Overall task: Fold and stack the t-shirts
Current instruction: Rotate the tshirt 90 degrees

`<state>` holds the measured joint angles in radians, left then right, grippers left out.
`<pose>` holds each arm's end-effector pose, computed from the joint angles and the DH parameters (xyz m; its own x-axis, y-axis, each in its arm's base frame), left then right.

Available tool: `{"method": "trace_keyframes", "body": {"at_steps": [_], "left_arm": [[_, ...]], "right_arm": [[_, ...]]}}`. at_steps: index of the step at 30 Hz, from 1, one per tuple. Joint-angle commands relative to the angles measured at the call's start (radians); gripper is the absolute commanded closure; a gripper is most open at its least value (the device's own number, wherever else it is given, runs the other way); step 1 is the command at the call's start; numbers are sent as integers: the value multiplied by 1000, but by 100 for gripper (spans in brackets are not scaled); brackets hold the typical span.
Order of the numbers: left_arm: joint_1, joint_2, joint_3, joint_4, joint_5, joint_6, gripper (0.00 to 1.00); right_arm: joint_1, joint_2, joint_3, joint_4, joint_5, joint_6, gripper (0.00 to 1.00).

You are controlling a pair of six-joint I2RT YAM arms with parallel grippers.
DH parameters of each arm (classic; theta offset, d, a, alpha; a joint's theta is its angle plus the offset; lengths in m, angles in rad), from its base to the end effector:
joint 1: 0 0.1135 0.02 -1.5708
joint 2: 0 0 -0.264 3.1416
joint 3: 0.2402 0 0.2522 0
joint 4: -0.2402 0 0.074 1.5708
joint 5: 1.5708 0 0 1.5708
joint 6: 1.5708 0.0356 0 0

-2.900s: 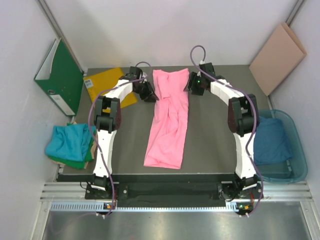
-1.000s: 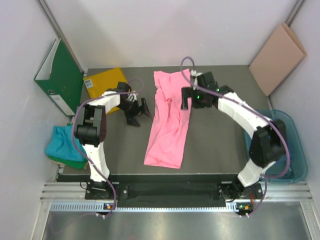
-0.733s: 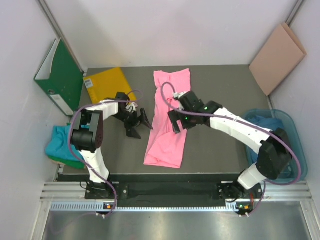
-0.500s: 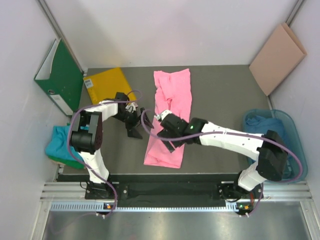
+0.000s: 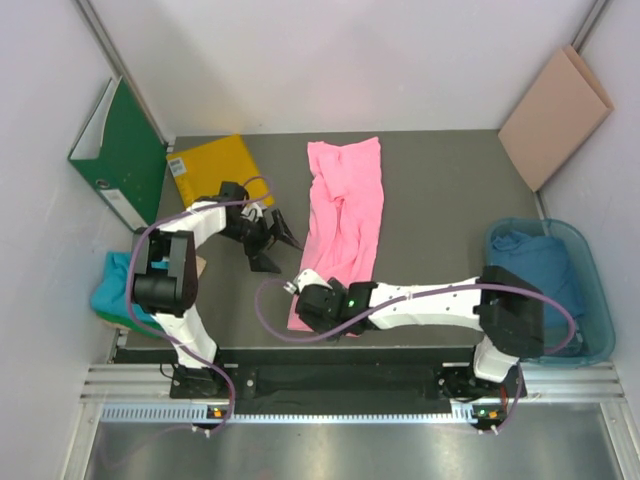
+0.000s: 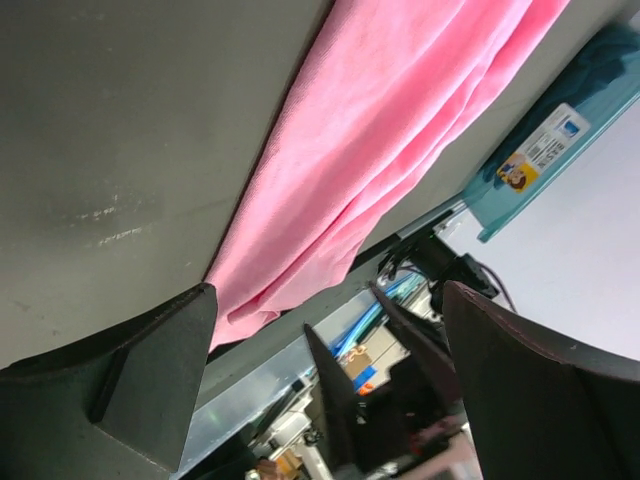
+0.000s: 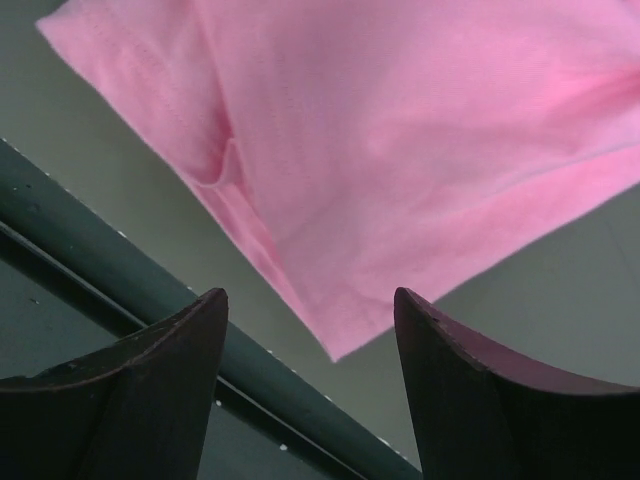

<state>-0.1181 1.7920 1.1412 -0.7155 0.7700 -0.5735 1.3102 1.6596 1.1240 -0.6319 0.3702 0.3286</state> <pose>0.3242 -0.0634 0.1729 -0.9388 -0.2808 0.1993 -0.3386 0.6475 -0.6828 0.0966 0.3124 0.2044 -0.5032 -0.7194 -0.4789 -0.7415 0.6440 -0.1883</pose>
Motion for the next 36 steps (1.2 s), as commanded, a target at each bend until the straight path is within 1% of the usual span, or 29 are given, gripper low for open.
{"method": "trace_keyframes", "body": {"at_steps": [1,5,7,11,14,18,23,26,36], "left_arm": [[18,-66,-8,14,34,-29,1],[20,-65,-12,10,29,-25,1],[21,-66,-20,7,25,-26,1],[21,-74,-35,14,17,-29,1],[21,-71,-43,11,11,-20,1],[21,-62,-50,5,-1,-6,1],[21,-45,-49,-1,-8,9,1],[21,-37,-49,-1,-9,12,1],[21,-14,-28,-22,-28,32,1]], "right_arm": [[43,49,22,54,53,24,34],[46,72,25,69,55,27,35],[47,88,26,70,59,30,39],[46,126,34,69,62,40,52],[46,124,37,66,59,38,57],[46,111,45,58,53,36,57],[46,68,63,23,56,43,52],[46,46,66,15,62,47,52],[41,83,72,14,73,40,52]]}}
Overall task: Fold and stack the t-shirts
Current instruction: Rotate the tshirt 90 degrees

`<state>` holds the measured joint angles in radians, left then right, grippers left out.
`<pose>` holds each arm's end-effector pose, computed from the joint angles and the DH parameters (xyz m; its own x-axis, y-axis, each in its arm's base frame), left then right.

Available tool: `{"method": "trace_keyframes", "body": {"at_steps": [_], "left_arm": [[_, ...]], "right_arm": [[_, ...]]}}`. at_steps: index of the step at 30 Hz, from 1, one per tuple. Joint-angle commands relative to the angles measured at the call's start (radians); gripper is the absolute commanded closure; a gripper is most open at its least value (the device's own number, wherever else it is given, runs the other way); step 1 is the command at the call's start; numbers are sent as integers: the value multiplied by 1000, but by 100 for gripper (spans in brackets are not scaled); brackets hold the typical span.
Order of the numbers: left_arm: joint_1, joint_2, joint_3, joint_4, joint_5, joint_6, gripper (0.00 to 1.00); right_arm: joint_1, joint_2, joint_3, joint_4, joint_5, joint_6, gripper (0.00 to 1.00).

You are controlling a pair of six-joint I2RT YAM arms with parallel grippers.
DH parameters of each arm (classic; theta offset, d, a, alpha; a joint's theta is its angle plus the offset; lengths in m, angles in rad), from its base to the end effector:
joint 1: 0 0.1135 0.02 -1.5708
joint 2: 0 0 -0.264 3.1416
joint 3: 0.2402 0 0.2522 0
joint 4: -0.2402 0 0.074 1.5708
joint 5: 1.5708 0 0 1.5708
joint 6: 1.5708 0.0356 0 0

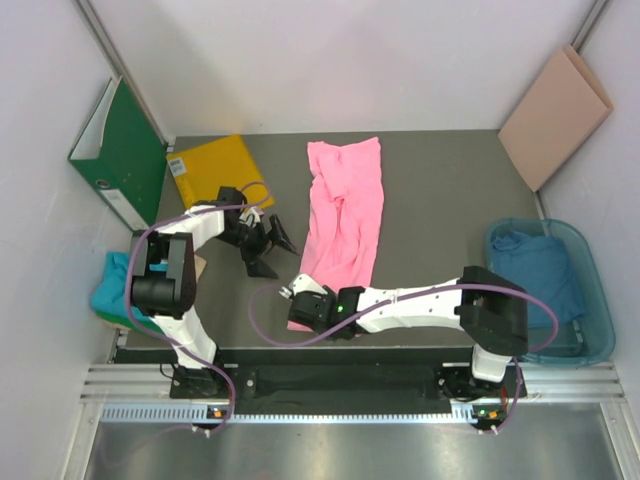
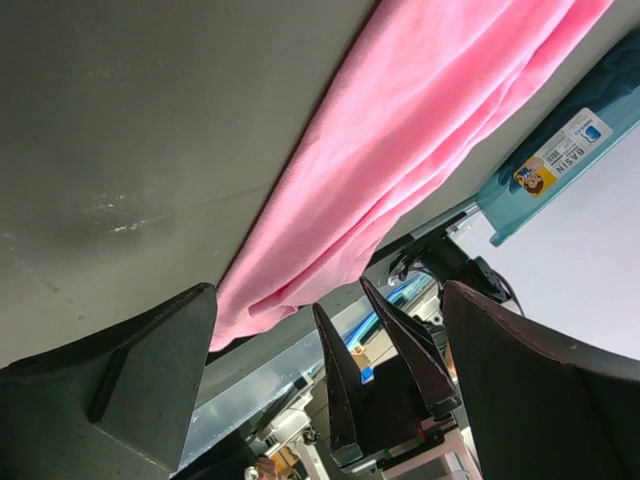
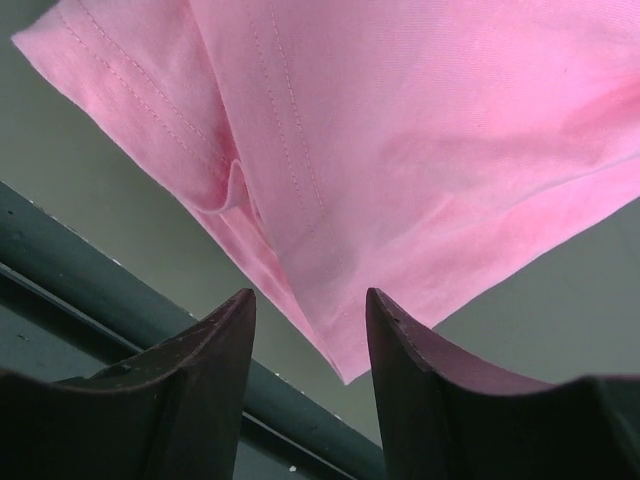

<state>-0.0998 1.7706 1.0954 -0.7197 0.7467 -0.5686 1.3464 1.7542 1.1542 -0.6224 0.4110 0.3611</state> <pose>0.3146 -0.0558 0.1674 -0.9286 -0.3042 0.2126 -0.3662 0.6582 -0.6577 0.0897 0.3289 0.1840 -0.5007 -0.7382 -0.4521 -0.7338 0.6390 -0.2307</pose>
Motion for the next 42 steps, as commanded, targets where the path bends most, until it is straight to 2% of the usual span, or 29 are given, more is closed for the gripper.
{"method": "trace_keyframes", "body": {"at_steps": [1,8,21,28,33,42], "left_arm": [[3,7,18,-17,-3,27,1],[3,9,17,-21,-12,35,1],[3,23,35,-34,-15,35,1],[3,23,24,-29,-21,35,1],[3,26,23,-29,-29,36,1],[3,50,24,-20,-32,36,1]], "right_arm": [[4,-4,45,6,34,6,52],[-18,21,45,7,23,-4,61],[-73,64,29,4,-23,1,67],[-82,28,6,7,-26,9,95],[-81,-30,19,-40,2,22,98],[-81,-85,44,-134,32,41,97]]}}
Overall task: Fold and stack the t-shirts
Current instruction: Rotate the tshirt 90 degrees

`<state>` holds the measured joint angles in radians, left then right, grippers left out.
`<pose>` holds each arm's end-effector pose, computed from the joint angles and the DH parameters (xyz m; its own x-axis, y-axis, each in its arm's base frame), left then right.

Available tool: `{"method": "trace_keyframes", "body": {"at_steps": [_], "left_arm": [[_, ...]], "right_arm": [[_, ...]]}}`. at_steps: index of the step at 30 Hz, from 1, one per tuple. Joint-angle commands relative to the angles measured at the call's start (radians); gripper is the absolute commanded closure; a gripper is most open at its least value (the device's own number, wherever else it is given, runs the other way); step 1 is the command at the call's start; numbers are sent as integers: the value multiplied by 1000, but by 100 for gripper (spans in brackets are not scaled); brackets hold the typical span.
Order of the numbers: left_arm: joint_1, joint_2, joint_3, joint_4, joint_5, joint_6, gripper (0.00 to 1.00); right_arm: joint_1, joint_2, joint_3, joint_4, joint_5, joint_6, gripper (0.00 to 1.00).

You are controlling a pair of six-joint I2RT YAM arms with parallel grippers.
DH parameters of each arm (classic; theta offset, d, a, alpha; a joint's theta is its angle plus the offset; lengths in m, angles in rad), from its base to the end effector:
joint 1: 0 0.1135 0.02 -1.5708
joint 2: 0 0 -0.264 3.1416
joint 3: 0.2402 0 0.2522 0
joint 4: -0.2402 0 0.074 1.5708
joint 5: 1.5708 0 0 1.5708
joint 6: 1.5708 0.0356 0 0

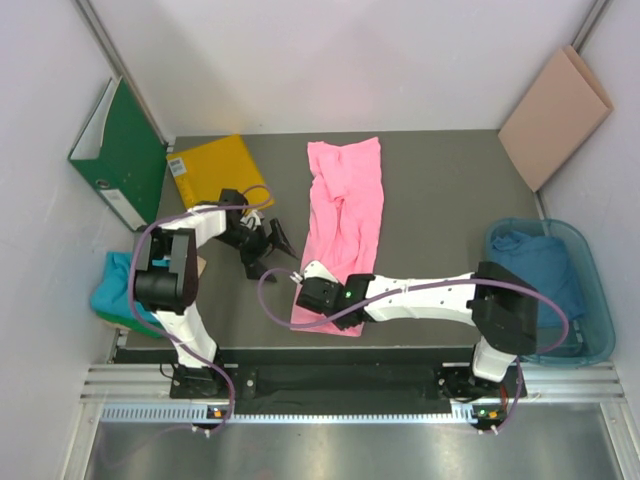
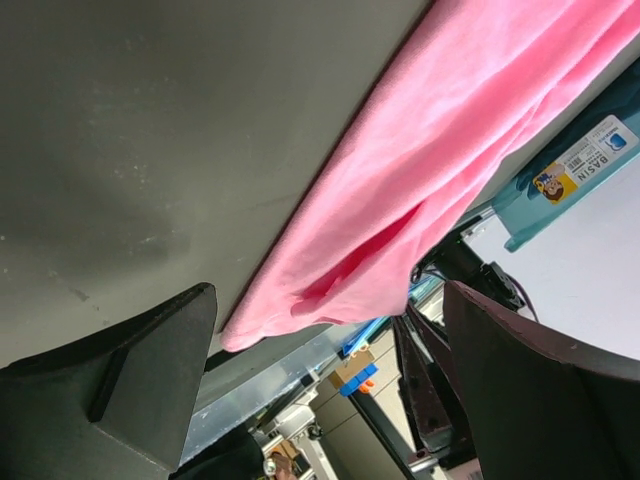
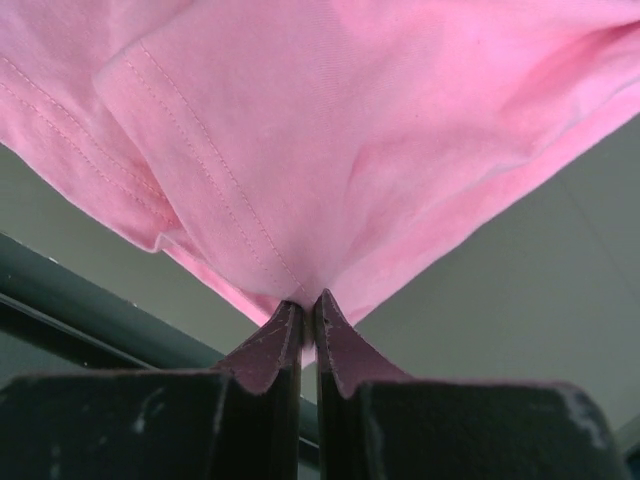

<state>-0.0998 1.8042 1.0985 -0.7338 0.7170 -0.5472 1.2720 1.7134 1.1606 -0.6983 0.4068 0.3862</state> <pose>0.3157 -0.0551 0.1572 -0.9260 -0.3014 0.2272 -0.3760 0.6846 -0.6245 0.1109 0.3122 0.1960 -0.5757 -0.6938 -0.4326 -0.6739 0.7023 -0.2296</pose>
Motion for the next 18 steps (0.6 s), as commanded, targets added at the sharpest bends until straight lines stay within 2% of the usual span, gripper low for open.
{"method": "trace_keyframes", "body": {"at_steps": [1,11,13,15,16,18], "left_arm": [[3,20,23,-6,1,15,1],[3,37,29,-6,1,26,1],[3,41,29,-4,1,26,1],[3,43,31,-1,2,24,1],[3,46,31,-3,4,24,1],[3,46,34,-3,4,23,1]], "right_arm": [[-6,-46,36,-61,36,16,97],[-5,-55,-38,-63,-11,16,89],[-5,-43,-39,-61,-13,19,81],[-6,-28,-39,-56,-13,20,80],[-5,-23,-39,-52,-13,19,75],[-5,-6,-29,-55,-13,19,74]]}}
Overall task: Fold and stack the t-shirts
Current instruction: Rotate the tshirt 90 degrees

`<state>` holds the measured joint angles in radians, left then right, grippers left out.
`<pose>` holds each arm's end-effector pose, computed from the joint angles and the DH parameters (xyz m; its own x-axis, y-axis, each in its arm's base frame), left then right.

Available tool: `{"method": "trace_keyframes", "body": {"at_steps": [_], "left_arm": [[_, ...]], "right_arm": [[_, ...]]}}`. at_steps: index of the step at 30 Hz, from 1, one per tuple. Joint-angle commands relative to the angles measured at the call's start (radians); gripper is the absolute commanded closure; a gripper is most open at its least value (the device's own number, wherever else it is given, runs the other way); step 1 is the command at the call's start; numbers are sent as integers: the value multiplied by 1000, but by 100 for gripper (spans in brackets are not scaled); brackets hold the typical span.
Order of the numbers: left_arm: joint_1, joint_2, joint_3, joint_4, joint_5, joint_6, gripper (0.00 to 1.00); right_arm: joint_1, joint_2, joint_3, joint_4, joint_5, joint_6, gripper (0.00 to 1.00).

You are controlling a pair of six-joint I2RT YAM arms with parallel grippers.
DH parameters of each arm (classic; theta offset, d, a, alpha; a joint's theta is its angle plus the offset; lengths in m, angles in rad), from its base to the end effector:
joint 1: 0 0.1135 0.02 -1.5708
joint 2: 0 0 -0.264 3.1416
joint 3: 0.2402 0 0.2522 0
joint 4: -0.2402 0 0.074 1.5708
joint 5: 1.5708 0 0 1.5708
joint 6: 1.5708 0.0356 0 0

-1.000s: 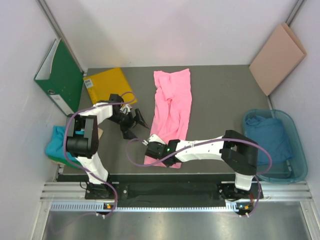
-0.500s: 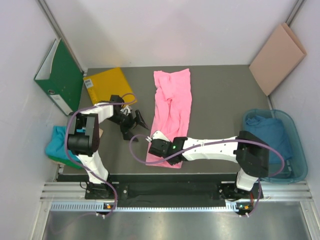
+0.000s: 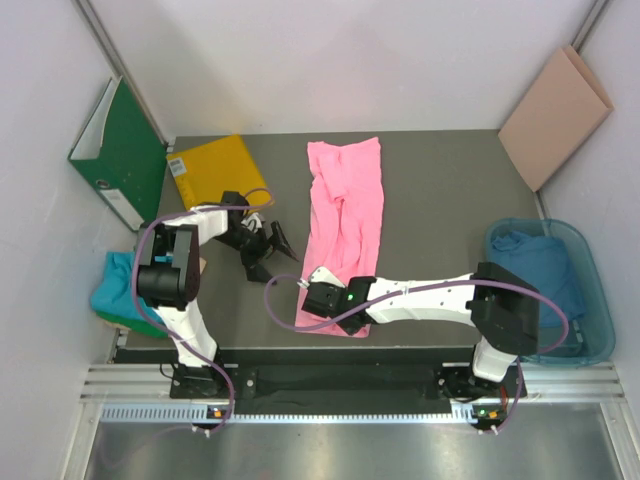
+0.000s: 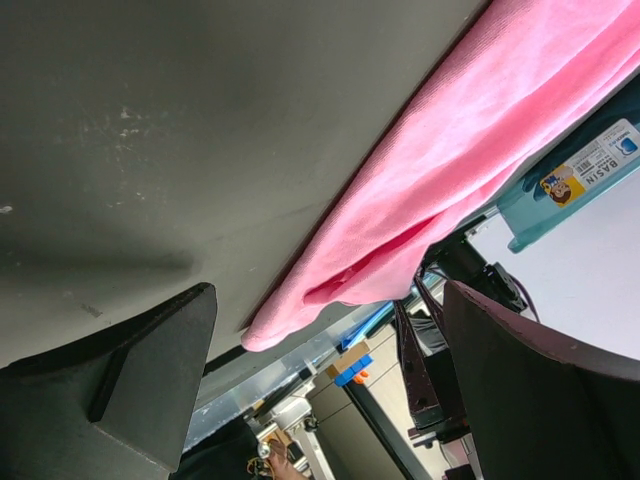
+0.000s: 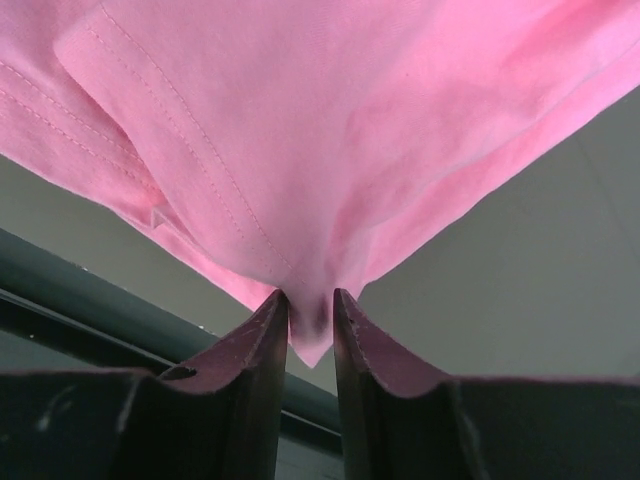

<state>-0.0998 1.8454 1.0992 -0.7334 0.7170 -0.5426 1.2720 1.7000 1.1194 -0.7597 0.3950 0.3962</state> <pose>0.3174 -0.0553 0.1450 -0.9181 -0.2992 0.2599 -0.3963 0.6884 -0.6074 0.1062 0.2981 0.1871 -0.5948 -0.7211 -0.3553 -0.6793 0.6872 -0.2574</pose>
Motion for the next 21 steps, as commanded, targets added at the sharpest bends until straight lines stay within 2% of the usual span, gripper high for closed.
{"method": "trace_keyframes", "body": {"at_steps": [1,6,13,21], "left_arm": [[3,5,34,-3,4,20,1],[3,11,34,-1,2,17,1],[2,17,31,9,6,10,1],[2,18,28,11,1,7,1]], "right_arm": [[-5,10,17,-1,1,9,74],[-5,-8,40,-10,10,-3,72],[-5,-8,14,13,-13,-19,85],[-6,-69,-6,-33,2,-2,88]]}}
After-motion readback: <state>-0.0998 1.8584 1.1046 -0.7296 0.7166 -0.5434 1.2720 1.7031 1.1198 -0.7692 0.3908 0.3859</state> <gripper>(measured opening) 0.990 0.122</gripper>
